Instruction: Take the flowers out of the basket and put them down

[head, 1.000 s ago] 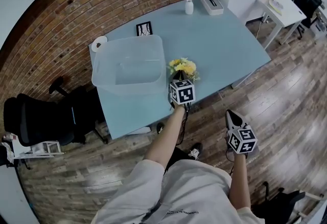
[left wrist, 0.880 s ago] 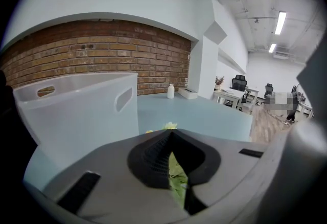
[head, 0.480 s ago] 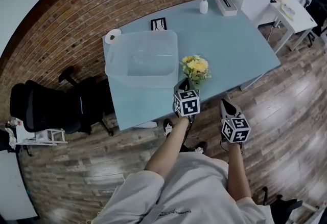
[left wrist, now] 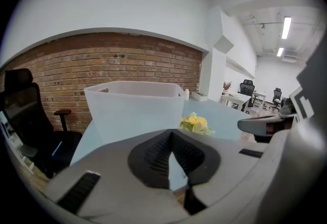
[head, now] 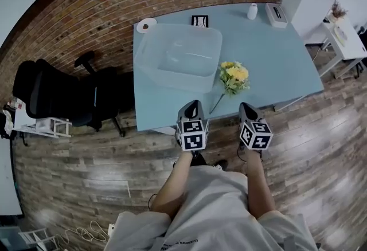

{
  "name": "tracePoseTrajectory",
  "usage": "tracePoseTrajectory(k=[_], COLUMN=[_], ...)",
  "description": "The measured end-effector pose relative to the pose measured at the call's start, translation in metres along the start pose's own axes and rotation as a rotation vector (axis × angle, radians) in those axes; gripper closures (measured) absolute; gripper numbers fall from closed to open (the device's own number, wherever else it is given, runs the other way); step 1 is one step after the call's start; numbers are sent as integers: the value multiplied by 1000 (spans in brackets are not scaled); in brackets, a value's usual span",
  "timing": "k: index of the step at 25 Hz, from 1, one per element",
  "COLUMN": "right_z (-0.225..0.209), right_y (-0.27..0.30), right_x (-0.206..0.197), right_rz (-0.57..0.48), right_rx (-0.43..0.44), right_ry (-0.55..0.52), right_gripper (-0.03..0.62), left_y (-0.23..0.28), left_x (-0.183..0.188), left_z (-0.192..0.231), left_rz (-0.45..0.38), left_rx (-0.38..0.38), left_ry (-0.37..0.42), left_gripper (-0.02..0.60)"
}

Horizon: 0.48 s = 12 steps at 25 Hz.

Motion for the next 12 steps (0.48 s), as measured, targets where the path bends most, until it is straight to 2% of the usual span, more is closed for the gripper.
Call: tracePoseTrajectory(k=[5,12], right_z=[1,-2], right_y=[-1,-8], right_x=[-7,-10], right_rz=[19,9], right_rx=[-20,-41], right_ry=[-14,-41], right_gripper=[602,602], left_y=[-20,-20], left_x=[-12,-18], left_z=[4,-4], left_rz=[11,-4], left_rx=[-16,-47], left_ry=[-31,-52], left_gripper=[565,565])
Point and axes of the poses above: the fingertips, and each gripper's own axes: y forward along the fingers, z to its left, x out of its top, the point moved 6 cm from there along -y, backward along the fingers, and after that the axes turned 15 degrees about y, right-handed, at the moved point
